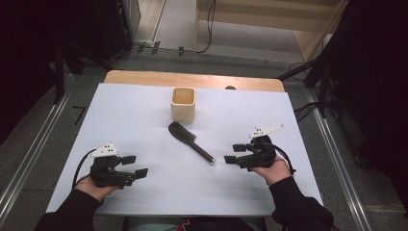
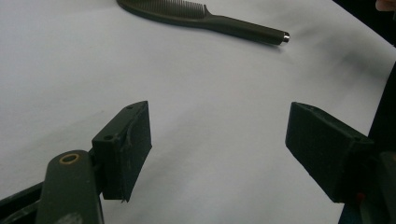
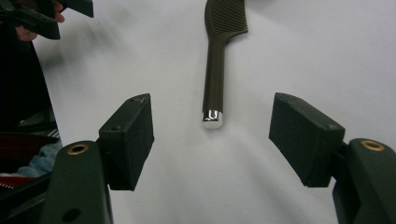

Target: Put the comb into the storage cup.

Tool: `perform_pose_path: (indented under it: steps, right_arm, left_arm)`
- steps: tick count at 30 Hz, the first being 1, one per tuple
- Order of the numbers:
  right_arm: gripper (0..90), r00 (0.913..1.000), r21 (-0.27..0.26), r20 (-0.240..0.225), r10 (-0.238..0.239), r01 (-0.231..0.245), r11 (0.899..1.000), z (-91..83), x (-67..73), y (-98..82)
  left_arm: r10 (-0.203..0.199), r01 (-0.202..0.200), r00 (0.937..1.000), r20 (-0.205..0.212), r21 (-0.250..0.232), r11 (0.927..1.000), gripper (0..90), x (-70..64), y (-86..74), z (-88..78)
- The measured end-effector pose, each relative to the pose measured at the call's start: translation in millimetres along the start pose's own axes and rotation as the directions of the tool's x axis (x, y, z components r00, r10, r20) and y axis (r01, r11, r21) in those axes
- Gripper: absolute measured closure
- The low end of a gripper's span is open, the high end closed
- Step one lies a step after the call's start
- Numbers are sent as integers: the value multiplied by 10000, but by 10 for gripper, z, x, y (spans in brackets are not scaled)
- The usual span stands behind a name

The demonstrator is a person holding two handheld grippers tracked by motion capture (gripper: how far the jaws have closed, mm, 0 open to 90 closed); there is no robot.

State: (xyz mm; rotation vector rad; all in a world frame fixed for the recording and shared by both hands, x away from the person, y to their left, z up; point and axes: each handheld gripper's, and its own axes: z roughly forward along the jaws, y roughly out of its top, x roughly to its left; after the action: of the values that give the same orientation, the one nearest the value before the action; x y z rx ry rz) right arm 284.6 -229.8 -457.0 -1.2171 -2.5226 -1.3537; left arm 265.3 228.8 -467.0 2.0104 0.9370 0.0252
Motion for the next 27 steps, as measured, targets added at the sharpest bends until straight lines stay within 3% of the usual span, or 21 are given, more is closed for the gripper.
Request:
perform_pose_path:
  steps: [10,27]
  right_arm:
    - [255,9995,-298,307,50,-41,9995,-107,4,-243]
    - [220,9962,-59,848,175,-171,9998,-253,49,-537]
  left_arm:
    - [-87,88,9999,118,-96,9999,230,2,7,-8]
    - [-42,43,9999,136,-116,9999,229,3,33,14]
